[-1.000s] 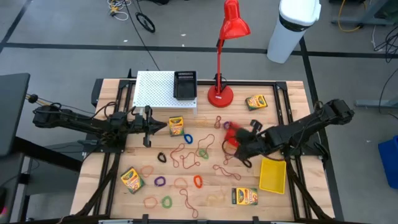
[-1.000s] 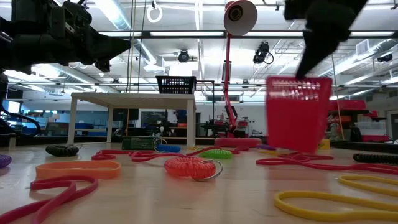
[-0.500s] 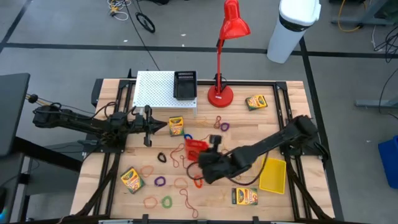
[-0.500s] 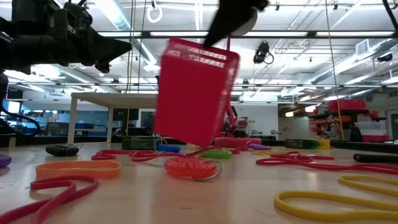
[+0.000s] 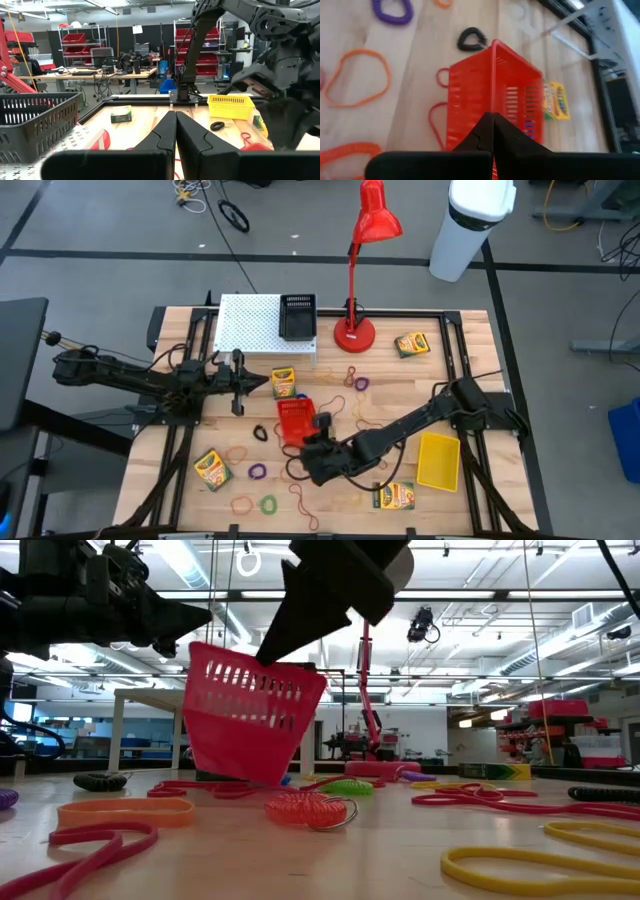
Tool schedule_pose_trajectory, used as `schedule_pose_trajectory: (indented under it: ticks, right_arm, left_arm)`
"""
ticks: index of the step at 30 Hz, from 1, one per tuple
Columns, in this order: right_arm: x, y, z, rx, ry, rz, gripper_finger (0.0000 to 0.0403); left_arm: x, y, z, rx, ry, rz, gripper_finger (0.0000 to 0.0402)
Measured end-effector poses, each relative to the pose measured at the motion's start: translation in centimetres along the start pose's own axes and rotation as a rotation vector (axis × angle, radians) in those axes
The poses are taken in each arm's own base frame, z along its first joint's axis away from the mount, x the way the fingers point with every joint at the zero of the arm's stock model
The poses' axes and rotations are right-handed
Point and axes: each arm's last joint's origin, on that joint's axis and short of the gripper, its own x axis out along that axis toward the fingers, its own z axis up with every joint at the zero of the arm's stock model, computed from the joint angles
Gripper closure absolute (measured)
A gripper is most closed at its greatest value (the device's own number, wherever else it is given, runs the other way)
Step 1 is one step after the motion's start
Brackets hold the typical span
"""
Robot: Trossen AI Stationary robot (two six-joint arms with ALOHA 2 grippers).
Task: Pick & Place Office Desk Supplies
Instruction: Put the red bin on the shelf
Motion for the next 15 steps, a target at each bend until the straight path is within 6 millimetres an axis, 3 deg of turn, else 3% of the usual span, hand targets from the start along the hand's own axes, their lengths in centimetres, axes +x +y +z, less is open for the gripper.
schedule_pose_trajectory:
  ticks: [4, 15]
  right_arm:
    - [0.16, 0.19, 0.23, 0.013, -0.025, 0.035, 0.0393]
    - [0.13, 0.18, 0.79, 0.084, -0.075, 0.049, 0.0317]
  left_arm:
    - [0.0, 0.0, -0.05, 0.0, 0.005, 0.0, 0.0388]
    - [0.0, -0.01, -0.15, -0.007, 0.016, -0.002, 0.0388]
